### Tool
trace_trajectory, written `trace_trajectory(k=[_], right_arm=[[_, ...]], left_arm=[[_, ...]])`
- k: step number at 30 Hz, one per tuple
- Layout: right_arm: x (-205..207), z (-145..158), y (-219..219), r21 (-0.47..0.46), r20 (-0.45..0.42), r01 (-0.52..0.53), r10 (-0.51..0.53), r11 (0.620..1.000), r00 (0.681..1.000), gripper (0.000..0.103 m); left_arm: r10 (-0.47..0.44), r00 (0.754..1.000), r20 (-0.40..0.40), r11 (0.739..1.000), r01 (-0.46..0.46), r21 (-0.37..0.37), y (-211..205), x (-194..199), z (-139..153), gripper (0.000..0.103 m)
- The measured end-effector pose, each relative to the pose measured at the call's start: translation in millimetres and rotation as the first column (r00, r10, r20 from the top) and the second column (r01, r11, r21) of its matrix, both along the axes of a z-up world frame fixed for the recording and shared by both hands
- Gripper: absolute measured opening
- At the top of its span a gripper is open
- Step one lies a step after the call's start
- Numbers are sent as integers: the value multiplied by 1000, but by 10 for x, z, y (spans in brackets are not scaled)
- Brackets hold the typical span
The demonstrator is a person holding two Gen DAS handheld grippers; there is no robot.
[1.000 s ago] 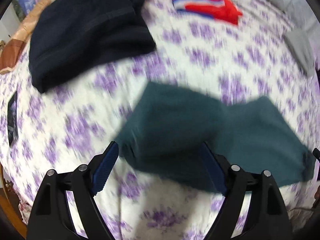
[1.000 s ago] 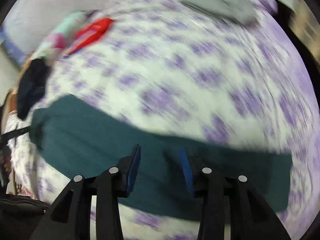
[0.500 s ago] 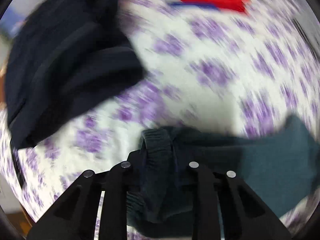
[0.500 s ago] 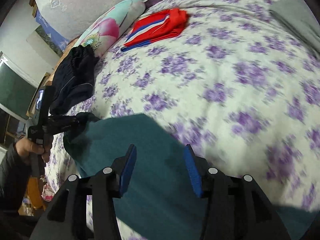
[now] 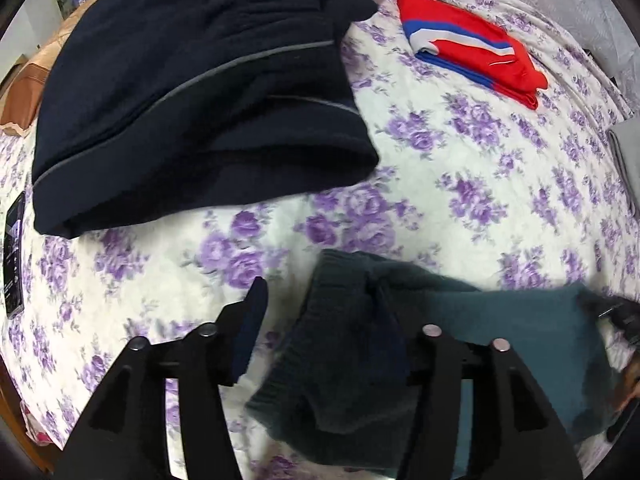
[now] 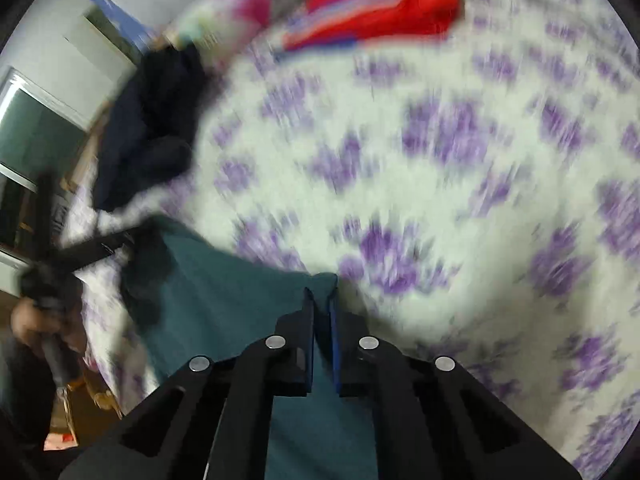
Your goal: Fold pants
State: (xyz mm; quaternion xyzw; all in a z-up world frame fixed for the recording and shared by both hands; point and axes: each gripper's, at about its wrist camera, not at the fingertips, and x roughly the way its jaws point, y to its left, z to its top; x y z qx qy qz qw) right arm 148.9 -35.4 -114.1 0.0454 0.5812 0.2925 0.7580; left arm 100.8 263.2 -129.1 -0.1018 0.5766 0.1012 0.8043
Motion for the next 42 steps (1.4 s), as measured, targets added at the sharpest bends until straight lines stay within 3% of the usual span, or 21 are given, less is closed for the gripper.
trace_trajectory(k=[2, 4, 5, 9, 12, 15, 18, 21, 26, 27, 34, 37, 42], right_arm=[[6, 27, -54, 5, 45, 41, -41, 999, 998, 8], [-7, -224, 24, -146, 49, 29, -22, 989, 999, 27], [-15, -319, 24, -168, 35, 18, -12, 986, 999, 27], [-147, -4, -388, -67, 58, 147, -143, 987, 988, 36], [-499, 282, -706, -16, 111, 127, -125, 992, 986, 40], [-877, 242, -851, 41, 31, 83, -84, 996, 996, 40], [-1199, 133, -652, 32, 15, -24, 23, 999, 1000, 38], [-1320, 76, -305, 43, 25, -110, 109, 993, 994, 37], [-1430, 4, 235, -55, 70, -235, 239, 970, 969, 30], [-1436, -27, 312, -83, 79, -247, 253, 965, 964, 25], [-1423, -90, 441, -243, 101, -213, 243, 946, 965, 14], [-1437, -87, 435, -248, 98, -184, 214, 951, 972, 5], [-1443, -102, 493, -272, 107, -130, 164, 953, 981, 6]], left_arm=[[-11, 1000, -21, 999, 12, 47, -50, -2, -115, 58], [-21, 999, -27, 995, 24, 100, -150, 39, -185, 58], [-31, 999, -34, 991, 35, 127, -197, 52, -167, 58], [-39, 999, 3, 991, 38, 132, -164, -44, 126, 60], [7, 999, 49, 996, -12, 88, -32, -253, 338, 72], [42, 999, 30, 999, -42, 20, 11, -422, 322, 75], [79, 995, -59, 997, -78, 18, 3, -534, 64, 75], [105, 991, -80, 994, -107, -19, 30, -653, -84, 75], [39, 994, -104, 995, -29, 90, -93, -592, -206, 74], [24, 995, -101, 995, -14, 99, -114, -579, -207, 74], [-51, 994, -100, 996, 58, 71, -56, -564, -229, 74], [-65, 992, -105, 997, 70, 44, 4, -501, -211, 74], [-105, 989, -107, 994, 107, 19, 90, -388, -194, 75]])
